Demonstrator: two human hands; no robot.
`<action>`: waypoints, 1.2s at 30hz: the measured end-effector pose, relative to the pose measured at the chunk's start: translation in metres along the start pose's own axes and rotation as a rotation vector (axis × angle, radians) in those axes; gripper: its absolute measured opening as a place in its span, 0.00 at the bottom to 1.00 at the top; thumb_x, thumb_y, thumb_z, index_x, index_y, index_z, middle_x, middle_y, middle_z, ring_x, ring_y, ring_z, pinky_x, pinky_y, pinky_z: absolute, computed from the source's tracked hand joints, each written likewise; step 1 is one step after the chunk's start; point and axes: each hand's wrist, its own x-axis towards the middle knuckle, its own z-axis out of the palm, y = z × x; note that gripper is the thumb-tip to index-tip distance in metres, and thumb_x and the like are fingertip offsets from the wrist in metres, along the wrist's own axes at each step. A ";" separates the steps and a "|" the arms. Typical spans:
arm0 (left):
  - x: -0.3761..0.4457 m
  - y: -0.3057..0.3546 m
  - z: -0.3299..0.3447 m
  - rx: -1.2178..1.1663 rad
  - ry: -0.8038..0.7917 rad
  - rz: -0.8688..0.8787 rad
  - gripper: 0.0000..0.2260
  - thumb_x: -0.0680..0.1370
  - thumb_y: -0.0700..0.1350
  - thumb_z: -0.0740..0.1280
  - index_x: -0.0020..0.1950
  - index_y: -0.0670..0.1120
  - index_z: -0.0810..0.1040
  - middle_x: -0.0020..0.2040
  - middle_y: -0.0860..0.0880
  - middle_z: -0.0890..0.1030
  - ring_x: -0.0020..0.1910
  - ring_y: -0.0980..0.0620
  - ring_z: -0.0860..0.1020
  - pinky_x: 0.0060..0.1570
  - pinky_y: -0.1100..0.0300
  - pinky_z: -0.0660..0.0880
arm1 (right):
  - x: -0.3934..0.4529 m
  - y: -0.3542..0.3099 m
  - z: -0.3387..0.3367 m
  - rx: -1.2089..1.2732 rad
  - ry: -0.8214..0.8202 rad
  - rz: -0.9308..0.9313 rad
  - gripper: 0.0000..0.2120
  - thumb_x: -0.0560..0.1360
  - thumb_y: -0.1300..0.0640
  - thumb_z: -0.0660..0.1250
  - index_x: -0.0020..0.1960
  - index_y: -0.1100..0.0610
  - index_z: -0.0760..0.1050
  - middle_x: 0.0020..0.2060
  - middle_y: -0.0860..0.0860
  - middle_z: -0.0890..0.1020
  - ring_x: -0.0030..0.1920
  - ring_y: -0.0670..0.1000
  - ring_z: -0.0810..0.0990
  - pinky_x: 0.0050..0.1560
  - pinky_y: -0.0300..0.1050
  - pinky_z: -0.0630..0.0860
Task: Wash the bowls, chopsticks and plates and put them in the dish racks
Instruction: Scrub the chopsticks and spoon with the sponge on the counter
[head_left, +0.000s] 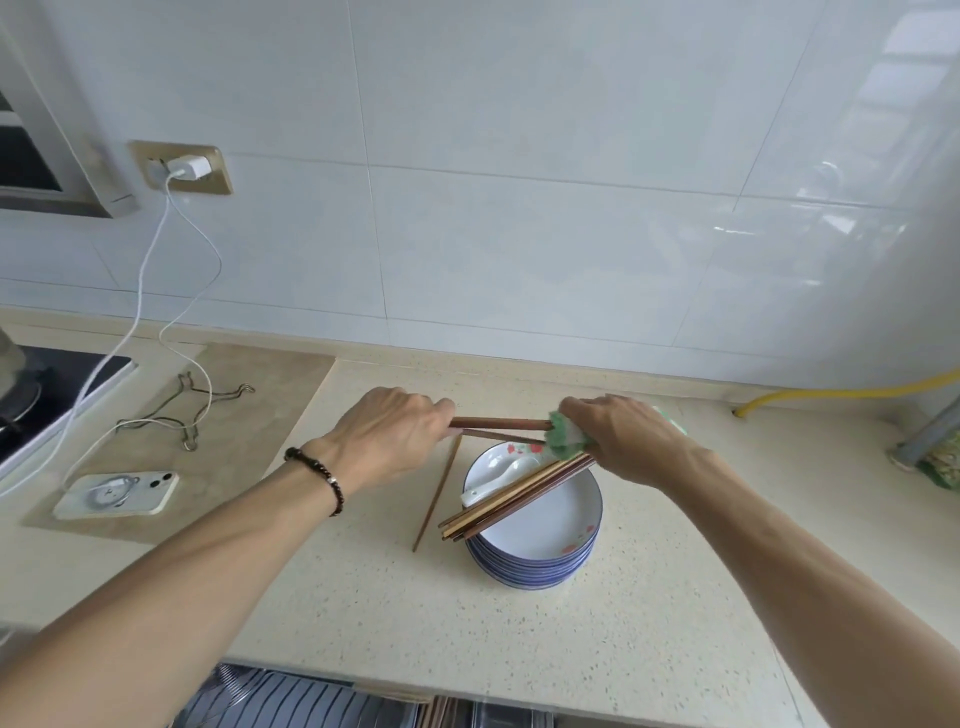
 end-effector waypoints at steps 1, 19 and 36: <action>-0.004 -0.006 0.001 0.006 0.002 -0.029 0.17 0.86 0.55 0.49 0.54 0.45 0.70 0.38 0.50 0.73 0.33 0.47 0.71 0.34 0.54 0.67 | -0.004 0.008 0.001 0.024 0.009 0.061 0.11 0.79 0.62 0.63 0.61 0.57 0.73 0.51 0.52 0.83 0.49 0.57 0.81 0.41 0.44 0.65; -0.007 0.077 -0.017 -1.594 -0.195 -0.313 0.17 0.87 0.48 0.53 0.43 0.41 0.71 0.25 0.54 0.69 0.19 0.59 0.64 0.21 0.67 0.61 | 0.019 -0.086 -0.002 2.250 0.403 0.530 0.19 0.76 0.58 0.67 0.63 0.68 0.74 0.57 0.67 0.82 0.57 0.64 0.83 0.61 0.60 0.79; 0.005 0.060 -0.012 -1.071 0.367 -0.383 0.18 0.83 0.49 0.64 0.33 0.47 0.77 0.25 0.53 0.75 0.21 0.56 0.68 0.24 0.58 0.64 | 0.054 -0.090 -0.003 2.281 0.654 0.859 0.13 0.73 0.65 0.74 0.56 0.64 0.77 0.49 0.62 0.85 0.41 0.58 0.86 0.35 0.48 0.82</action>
